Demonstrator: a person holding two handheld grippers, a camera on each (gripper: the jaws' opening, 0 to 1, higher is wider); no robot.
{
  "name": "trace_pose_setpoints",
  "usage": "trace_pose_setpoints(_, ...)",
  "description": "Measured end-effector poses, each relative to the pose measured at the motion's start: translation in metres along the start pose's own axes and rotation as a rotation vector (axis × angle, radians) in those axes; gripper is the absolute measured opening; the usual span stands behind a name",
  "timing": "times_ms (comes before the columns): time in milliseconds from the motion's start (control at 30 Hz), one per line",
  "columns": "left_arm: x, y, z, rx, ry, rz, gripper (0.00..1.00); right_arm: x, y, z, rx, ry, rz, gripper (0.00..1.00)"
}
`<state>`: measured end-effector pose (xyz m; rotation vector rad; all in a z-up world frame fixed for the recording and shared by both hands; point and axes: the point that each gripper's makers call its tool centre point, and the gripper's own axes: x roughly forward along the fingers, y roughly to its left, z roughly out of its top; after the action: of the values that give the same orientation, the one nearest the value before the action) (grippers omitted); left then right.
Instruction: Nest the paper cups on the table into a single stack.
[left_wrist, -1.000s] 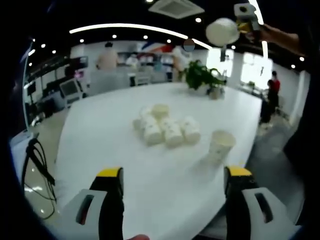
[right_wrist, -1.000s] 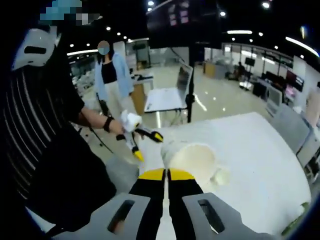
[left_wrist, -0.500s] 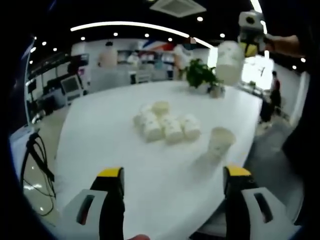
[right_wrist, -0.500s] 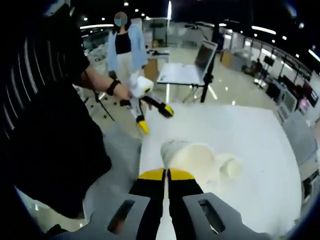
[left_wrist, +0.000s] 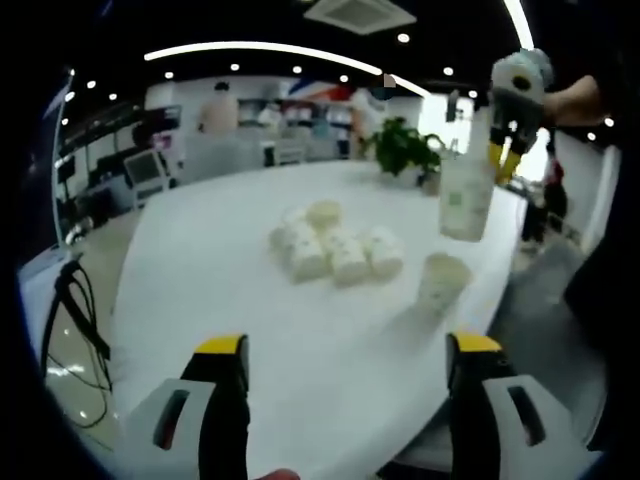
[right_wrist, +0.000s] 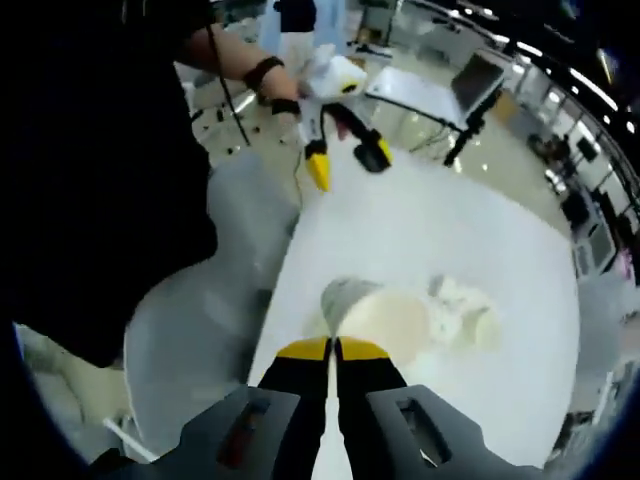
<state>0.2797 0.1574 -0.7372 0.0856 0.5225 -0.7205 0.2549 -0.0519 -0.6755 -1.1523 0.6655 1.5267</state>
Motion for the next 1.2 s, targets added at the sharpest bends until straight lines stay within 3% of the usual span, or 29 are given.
trace_pose_setpoints(67, 0.0, 0.0, -0.001, -0.002, 0.0, 0.0, 0.8, 0.007, 0.002, -0.005, -0.053, 0.048, -0.001, 0.0)
trace_pose_setpoints(400, -0.002, -0.001, -0.002, -0.011, -0.006, 0.004, 0.79, 0.027, 0.006, -0.016, -0.194, 0.139, 0.021, 0.0)
trace_pose_setpoints(767, -0.004, 0.001, -0.004, -0.022, -0.006, 0.014, 0.79, 0.041, 0.004, -0.027, -0.263, 0.196, 0.03, 0.0)
trace_pose_setpoints(1200, -0.006, 0.002, -0.008, -0.034, 0.002, 0.024, 0.79, 0.053, 0.004, -0.03, -0.281, 0.214, 0.05, 0.0)
